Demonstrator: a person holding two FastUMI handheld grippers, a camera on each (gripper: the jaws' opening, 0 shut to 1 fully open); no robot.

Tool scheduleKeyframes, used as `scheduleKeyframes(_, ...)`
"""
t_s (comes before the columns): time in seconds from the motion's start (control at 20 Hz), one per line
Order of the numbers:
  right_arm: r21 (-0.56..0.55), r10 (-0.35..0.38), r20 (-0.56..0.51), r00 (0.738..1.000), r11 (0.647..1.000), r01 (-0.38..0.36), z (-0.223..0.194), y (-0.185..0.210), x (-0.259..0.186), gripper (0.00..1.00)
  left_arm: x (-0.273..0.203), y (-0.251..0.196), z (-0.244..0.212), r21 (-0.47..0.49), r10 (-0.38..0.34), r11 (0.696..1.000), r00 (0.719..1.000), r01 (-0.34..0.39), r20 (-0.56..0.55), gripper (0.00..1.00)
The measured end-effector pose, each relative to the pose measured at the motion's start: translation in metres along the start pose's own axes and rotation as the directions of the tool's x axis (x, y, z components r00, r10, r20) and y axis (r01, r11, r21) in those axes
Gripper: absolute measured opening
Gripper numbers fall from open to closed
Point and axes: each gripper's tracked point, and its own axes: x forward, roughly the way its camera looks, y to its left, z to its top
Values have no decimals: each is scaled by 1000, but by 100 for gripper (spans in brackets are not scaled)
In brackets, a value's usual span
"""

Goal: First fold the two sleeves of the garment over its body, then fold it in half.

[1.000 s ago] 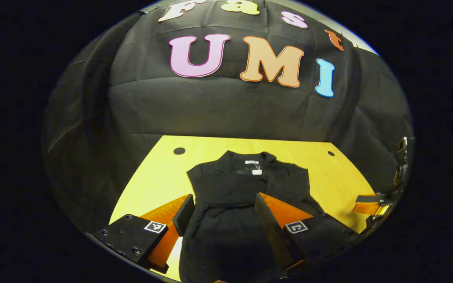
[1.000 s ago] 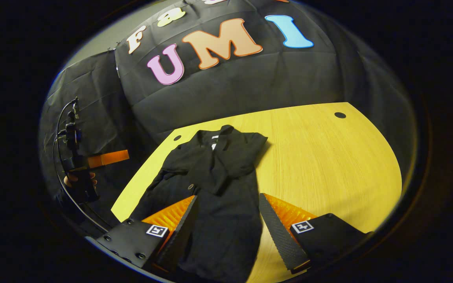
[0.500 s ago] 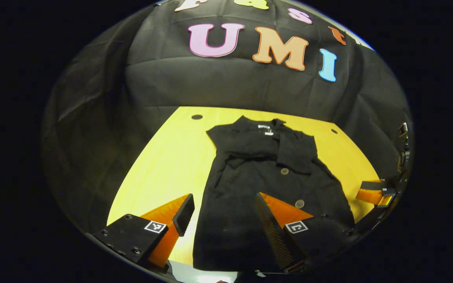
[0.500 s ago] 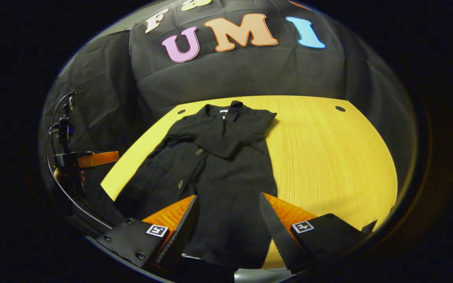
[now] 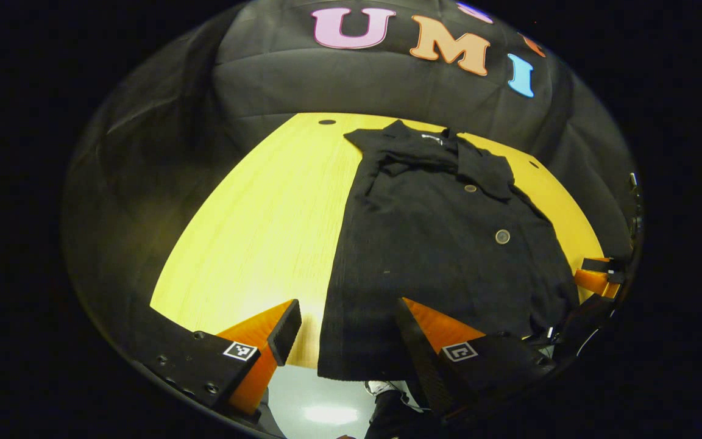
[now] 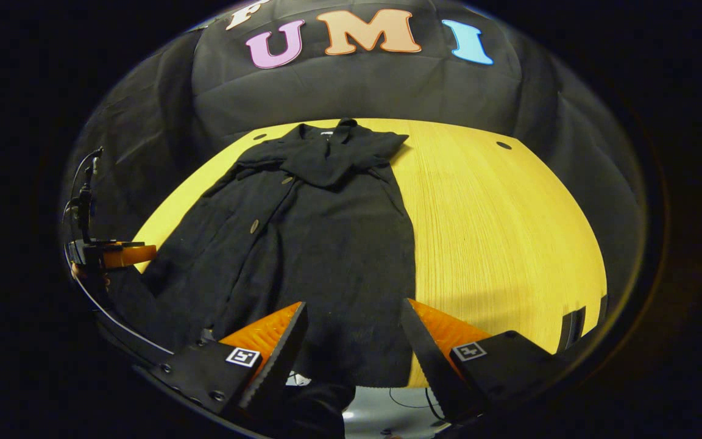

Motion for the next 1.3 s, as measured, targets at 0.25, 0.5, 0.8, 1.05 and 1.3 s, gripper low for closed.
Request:
scheduleKeyframes(0.25,-9,-75,-36,997,997,74,-17,-4,10,99,9,5,-13,81,11,997,1000,-11,1,93)
scheduleKeyframes(0.5,12,-84,-88,993,996,85,-28,-5,15,97,11,3,-15,102,-8,995,1000,6,25,93)
scheduleKeyframes(0.8,22,-69,-122,990,997,72,-29,-7,13,99,14,0,-15,132,-31,991,999,32,-9,88)
scheduleKeyframes(1.05,32,-71,-139,988,997,76,-30,-8,13,99,16,1,-14,134,-25,991,999,29,-25,85)
scheduleKeyframes(1.3,38,-61,-144,988,997,67,-27,-8,13,100,16,-2,-15,131,-27,991,999,31,-34,85)
